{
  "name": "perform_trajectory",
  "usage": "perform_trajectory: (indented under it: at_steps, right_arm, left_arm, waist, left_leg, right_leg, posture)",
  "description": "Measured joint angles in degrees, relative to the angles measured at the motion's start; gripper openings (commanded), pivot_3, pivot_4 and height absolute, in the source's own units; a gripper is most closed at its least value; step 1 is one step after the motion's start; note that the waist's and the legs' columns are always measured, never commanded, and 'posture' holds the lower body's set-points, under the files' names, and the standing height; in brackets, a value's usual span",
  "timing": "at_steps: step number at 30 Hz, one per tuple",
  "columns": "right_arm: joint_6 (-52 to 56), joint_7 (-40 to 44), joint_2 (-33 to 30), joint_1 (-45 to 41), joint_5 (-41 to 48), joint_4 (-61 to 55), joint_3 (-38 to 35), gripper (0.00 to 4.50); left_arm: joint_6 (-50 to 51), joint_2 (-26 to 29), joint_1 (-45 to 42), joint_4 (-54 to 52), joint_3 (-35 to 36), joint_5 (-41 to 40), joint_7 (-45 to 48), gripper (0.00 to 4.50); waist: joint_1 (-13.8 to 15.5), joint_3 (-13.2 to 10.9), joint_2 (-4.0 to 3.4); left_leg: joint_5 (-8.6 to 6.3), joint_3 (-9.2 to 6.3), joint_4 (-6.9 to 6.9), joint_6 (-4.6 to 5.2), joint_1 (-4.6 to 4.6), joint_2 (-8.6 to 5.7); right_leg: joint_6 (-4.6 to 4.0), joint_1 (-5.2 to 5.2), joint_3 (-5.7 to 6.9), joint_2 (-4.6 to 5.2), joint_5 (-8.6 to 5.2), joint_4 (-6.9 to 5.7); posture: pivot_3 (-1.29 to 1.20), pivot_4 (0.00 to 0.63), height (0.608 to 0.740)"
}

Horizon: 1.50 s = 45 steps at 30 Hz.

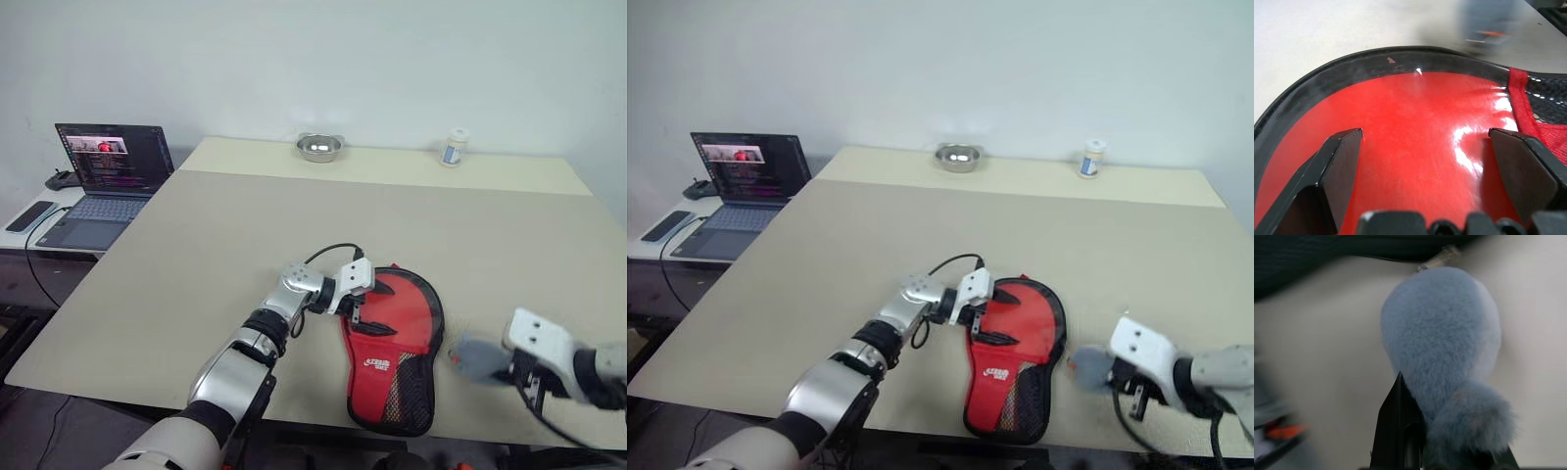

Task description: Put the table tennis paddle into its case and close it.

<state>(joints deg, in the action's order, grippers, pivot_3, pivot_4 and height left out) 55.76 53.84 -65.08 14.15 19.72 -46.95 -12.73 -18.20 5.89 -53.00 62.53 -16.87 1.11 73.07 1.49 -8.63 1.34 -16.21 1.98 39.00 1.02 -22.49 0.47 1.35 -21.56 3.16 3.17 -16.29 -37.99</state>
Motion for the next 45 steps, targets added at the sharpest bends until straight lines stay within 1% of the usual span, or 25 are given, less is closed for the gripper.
perform_trajectory:
  at_steps: [3,6,12,16,21,25,27,28,30,35,38,40,43,45]
  right_arm:
    - [2.2,0.0,0.1,7.0,1.2,-6.8,-1.5,0.17]
    - [2.3,-0.7,0.2,13.4,1.2,-10.3,-3.0,0.17]
    - [-4.3,-1.5,-0.4,26.9,1.9,-11.6,-7.7,0.17]
    - [-9.2,-1.6,-1.6,34.4,5.1,-11.6,-8.7,0.17]
    - [-13.2,-4.2,-2.2,38.8,6.3,-11.6,-9.1,0.16]
    - [-12.4,-7.2,-2.4,35.7,7.7,-11.6,-8.4,0.15]
    - [-10.8,-7.7,-2.5,33.3,9.9,-11.6,-8.6,0.87]
    - [-10.0,-7.4,-2.7,32.3,11.0,-11.6,-9.0,1.10]
    - [-8.5,-5.7,-3.6,32.0,12.2,-11.6,-11.1,1.79]
    - [-3.9,1.4,-3.4,30.3,13.1,-11.0,-21.2,3.53]
    - [-2.4,5.5,-2.2,29.7,13.5,-10.8,-26.0,4.49]
    - [-0.7,7.1,-1.4,27.3,15.7,-10.5,-27.7,4.49]
    - [1.1,6.8,-1.3,20.0,18.6,-8.7,-28.5,4.49]
    - [0.9,4.2,-1.6,10.6,19.4,-4.2,-25.3,4.49]
  left_arm:
    - [-0.1,-0.7,-0.3,0.8,0.0,0.2,-0.6,4.50]
    - [-0.2,-1.4,-0.7,1.3,-0.1,0.9,-1.3,4.50]
    - [-1.0,-2.4,-1.0,2.4,-0.1,1.8,-2.6,4.50]
    - [-1.1,-2.7,-1.2,2.6,-0.1,2.3,-3.0,4.50]
    - [-1.2,-3.2,-1.4,3.3,-0.1,2.5,-3.7,4.50]
    - [-1.3,-3.2,-1.6,3.6,-0.1,2.6,-3.9,4.50]
    - [-1.5,-3.2,-1.7,3.6,-0.1,2.7,-3.9,4.50]
    - [-1.6,-3.2,-1.7,3.7,-0.1,2.7,-3.9,4.50]
    - [-1.9,-3.2,-1.7,3.7,-0.1,2.7,-4.0,4.50]
    - [-2.2,-3.2,-1.7,3.6,-0.1,2.8,-4.1,4.50]
    - [-2.2,-3.3,-1.6,3.4,0.0,2.8,-4.2,4.50]
    - [-2.2,-3.3,-1.5,3.3,0.0,2.8,-4.4,4.50]
    - [-2.3,-3.2,-1.4,3.2,0.0,2.8,-4.9,4.50]
    - [-2.4,-3.0,-1.2,2.9,0.3,2.7,-5.1,4.50]
  waist:
    - [0.2,0.0,0.09]
    - [0.3,0.1,0.18]
    - [0.7,0.4,0.39]
    - [0.8,0.5,0.49]
    - [0.8,0.5,0.56]
    - [0.8,0.4,0.60]
    - [0.8,0.4,0.62]
    - [0.8,0.4,0.62]
    - [0.8,0.4,0.62]
    - [0.8,0.4,0.62]
    - [0.8,0.4,0.61]
    - [0.7,0.4,0.61]
    - [0.5,0.4,0.62]
    - [0.1,0.4,0.62]
  left_leg:
    - [-0.01,-0.23,0.01,-0.01,-0.01,-0.03]
    - [-0.01,-0.35,0.01,-0.01,-0.05,-0.07]
    - [-0.02,-0.46,-0.01,-0.02,-0.03,-0.08]
    - [-0.02,-0.48,-0.01,-0.02,-0.01,-0.08]
    - [-0.02,-0.47,-0.02,-0.02,-0.01,-0.07]
    - [-0.02,-0.46,-0.02,-0.02,-0.01,-0.06]
    - [-0.02,-0.47,-0.02,-0.02,-0.01,-0.05]
    - [-0.02,-0.47,-0.02,-0.02,-0.02,-0.04]
    - [-0.02,-0.46,-0.02,-0.02,-0.02,-0.04]
    - [-0.02,-0.46,-0.03,-0.02,-0.05,-0.01]
    - [-0.02,-0.51,-0.04,-0.02,-0.09,0.00]
    - [-0.02,-0.50,-0.05,-0.02,-0.08,0.01]
    - [-0.02,-0.49,-0.05,-0.01,-0.06,0.01]
    - [-0.02,-0.49,-0.05,-0.01,0.02,0.03]
  right_leg:
    - [0.11,0.26,0.31,0.05,-0.04,0.25]
    - [0.10,0.31,0.44,0.09,-0.03,0.32]
    - [0.18,0.41,0.57,0.09,-0.08,0.40]
    - [0.21,0.45,0.58,0.09,-0.10,0.42]
    - [0.24,0.46,0.57,0.09,-0.12,0.45]
    - [0.24,0.45,0.57,0.09,-0.12,0.48]
    - [0.24,0.45,0.57,0.09,-0.12,0.50]
    - [0.24,0.45,0.58,0.09,-0.12,0.51]
    - [0.24,0.45,0.57,0.09,-0.12,0.53]
    - [0.27,0.48,0.58,0.05,-0.09,0.68]
    - [0.28,0.49,0.62,0.04,-0.08,0.75]
    - [0.29,0.51,0.60,0.04,-0.06,0.79]
    - [0.33,0.54,0.58,0.06,-0.02,0.83]
    - [0.31,0.64,0.58,0.06,0.04,0.90]
  posture:
    - [0.00,0.150,0.740]
    - [0.00,0.150,0.740]
    - [0.00,0.150,0.740]
    - [0.00,0.150,0.740]
    - [0.00,0.150,0.740]
    - [0.00,0.150,0.740]
    - [0.00,0.150,0.740]
    - [0.00,0.150,0.740]
    - [0.00,0.150,0.740]
    - [0.00,0.150,0.740]
    - [0.00,0.150,0.740]
    - [0.00,0.150,0.740]
    - [0.00,0.150,0.740]
    - [0.00,0.150,0.740]
